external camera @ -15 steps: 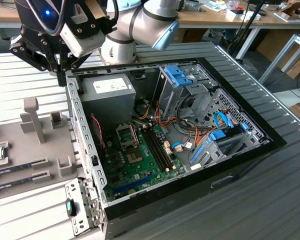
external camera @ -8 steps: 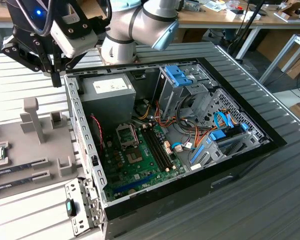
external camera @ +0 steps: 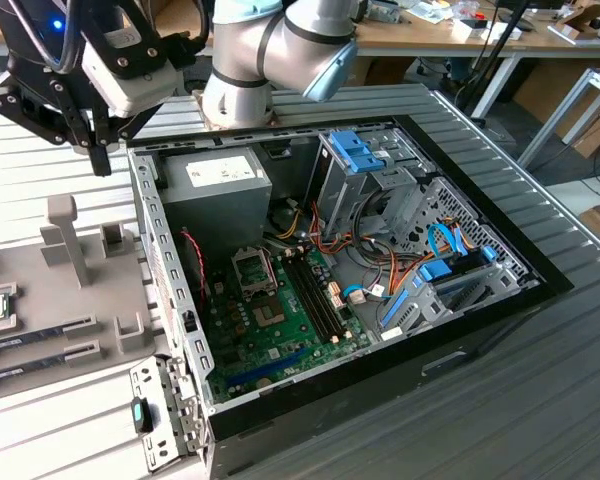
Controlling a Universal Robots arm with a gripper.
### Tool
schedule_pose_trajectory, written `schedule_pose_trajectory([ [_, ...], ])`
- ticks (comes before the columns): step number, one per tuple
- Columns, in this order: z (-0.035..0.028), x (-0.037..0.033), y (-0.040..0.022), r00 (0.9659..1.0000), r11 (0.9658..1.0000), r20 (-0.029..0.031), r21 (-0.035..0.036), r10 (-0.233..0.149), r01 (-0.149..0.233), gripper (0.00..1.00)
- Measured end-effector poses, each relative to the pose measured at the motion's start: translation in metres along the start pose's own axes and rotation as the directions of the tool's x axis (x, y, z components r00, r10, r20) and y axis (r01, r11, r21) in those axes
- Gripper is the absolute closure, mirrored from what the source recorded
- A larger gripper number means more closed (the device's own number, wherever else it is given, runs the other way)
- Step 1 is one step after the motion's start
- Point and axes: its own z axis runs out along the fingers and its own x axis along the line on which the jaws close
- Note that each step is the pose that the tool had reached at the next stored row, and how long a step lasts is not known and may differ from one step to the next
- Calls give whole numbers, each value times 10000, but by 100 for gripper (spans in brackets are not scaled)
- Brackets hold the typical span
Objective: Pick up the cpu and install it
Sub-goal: 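Reach for the cpu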
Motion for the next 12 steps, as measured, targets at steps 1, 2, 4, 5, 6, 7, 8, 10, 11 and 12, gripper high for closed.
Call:
schedule_pose_trajectory([
  [1, -1, 18, -1, 10000, 10000, 0, 0, 0, 0, 89],
  [2, -1, 26, -2, 10000, 10000, 0, 0, 0, 0, 89],
  [4, -2, 50, -4, 10000, 10000, -1, 1, 0, 0, 89],
  [5, -2, 57, -4, 10000, 10000, -1, 1, 0, 0, 89],
  [6, -2, 65, -5, 10000, 10000, -1, 1, 0, 0, 89],
  [7, -2, 71, -5, 10000, 10000, 0, 0, 0, 0, 89],
  [8, -3, 79, -6, 10000, 10000, -1, 1, 0, 0, 89],
  [10, -3, 93, -7, 10000, 10000, -1, 1, 0, 0, 89],
  [11, -3, 106, -8, 10000, 10000, 0, 0, 0, 0, 89],
  [12, -4, 122, -9, 10000, 10000, 0, 0, -1, 1, 89],
])
